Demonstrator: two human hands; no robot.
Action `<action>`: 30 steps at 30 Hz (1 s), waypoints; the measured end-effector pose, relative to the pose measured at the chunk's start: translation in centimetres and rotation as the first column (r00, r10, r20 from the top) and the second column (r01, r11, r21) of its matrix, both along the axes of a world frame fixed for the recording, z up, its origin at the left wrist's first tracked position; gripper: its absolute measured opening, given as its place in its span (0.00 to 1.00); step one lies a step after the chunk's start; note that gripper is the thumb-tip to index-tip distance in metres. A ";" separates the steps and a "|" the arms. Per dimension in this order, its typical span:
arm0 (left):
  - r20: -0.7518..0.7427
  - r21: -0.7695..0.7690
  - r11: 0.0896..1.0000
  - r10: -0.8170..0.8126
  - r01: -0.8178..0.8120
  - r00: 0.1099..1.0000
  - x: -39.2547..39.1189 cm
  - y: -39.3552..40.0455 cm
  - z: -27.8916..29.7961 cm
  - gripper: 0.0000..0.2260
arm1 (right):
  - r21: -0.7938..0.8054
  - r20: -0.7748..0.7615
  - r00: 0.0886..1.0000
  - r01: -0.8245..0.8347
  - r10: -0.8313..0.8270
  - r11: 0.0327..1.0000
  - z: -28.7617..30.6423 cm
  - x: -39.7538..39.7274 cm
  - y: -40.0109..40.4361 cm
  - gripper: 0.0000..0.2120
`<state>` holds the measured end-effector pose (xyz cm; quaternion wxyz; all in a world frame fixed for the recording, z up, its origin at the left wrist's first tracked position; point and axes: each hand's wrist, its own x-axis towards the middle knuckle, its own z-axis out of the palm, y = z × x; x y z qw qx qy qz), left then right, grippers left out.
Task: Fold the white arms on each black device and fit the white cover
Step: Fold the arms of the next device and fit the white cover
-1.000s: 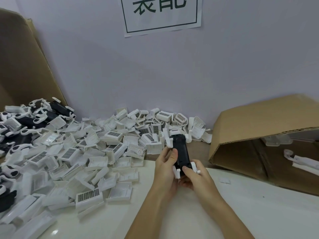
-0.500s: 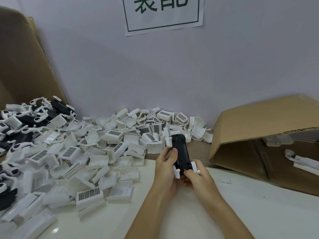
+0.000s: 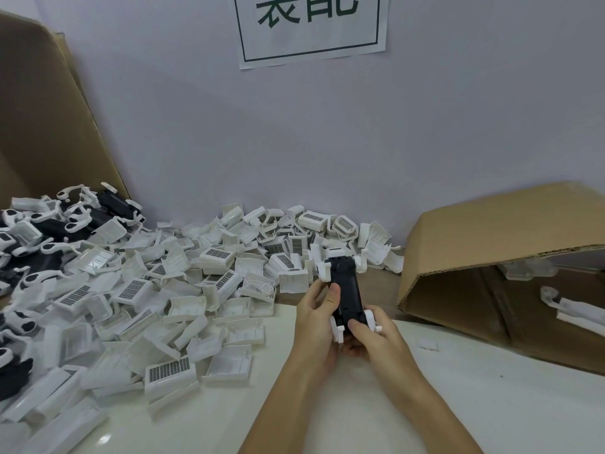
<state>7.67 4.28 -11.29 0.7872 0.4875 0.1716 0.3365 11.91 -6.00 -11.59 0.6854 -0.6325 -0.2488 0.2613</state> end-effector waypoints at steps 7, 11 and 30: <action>-0.010 -0.022 1.000 0.004 -0.004 1.000 -0.1 0.0 0.1 0.07 | -0.015 0.021 0.999 -0.028 0.029 0.999 0.1 0.0 -0.1 0.11; -0.014 -0.017 1.000 -0.018 0.017 1.000 -0.2 -0.1 0.2 0.07 | -0.011 0.027 0.999 -0.016 0.016 1.000 0.1 -0.1 -0.2 0.10; -0.004 -0.018 1.000 -0.024 0.024 1.000 -0.5 -0.5 0.7 0.07 | -0.018 0.004 0.999 -0.042 0.042 0.999 0.3 -0.1 -0.3 0.12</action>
